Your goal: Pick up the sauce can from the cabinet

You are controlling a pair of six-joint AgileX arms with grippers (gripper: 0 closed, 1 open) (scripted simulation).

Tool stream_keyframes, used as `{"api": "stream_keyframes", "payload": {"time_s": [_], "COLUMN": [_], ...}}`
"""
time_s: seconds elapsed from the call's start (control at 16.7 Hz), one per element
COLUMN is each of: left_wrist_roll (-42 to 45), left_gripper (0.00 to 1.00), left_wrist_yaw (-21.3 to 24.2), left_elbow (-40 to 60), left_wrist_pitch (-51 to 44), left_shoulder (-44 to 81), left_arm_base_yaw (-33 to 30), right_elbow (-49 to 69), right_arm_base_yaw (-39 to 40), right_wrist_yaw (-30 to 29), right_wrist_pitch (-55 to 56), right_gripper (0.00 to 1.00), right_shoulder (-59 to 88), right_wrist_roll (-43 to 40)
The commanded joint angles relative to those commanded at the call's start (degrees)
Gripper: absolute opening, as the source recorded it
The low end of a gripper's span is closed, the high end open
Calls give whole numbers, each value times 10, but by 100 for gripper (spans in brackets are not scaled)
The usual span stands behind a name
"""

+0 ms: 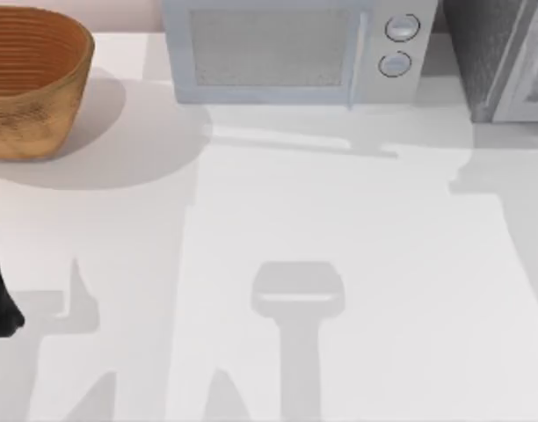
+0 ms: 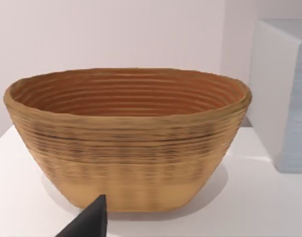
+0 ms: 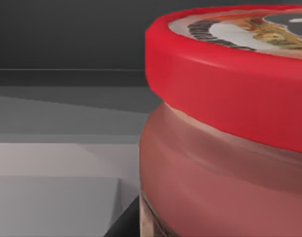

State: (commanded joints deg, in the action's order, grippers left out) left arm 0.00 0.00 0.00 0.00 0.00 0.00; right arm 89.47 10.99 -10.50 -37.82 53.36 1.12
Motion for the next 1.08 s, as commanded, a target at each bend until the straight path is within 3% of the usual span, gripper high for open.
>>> {"api": "stream_keyframes", "payload": {"time_s": [0.66,0.9,1.08], "left_wrist_roll": [0,0,0], "left_gripper": [100,100,100], "left_wrist_yaw": [0,0,0], "left_elbow": [0,0,0], "left_wrist_pitch": [0,0,0], "left_shoulder": [0,0,0], "left_arm_base_yaw": [0,0,0], "right_elbow": [-688,-840,-890], "right_arm_base_yaw": [-74,-99,-109], "right_wrist_yaw": [80,98,104], "right_wrist_pitch": [269,345,375], "right_gripper": [0,0,0], "right_shoulder": [-380,-487,-529], "right_wrist_roll": [-9,-10,-11]}}
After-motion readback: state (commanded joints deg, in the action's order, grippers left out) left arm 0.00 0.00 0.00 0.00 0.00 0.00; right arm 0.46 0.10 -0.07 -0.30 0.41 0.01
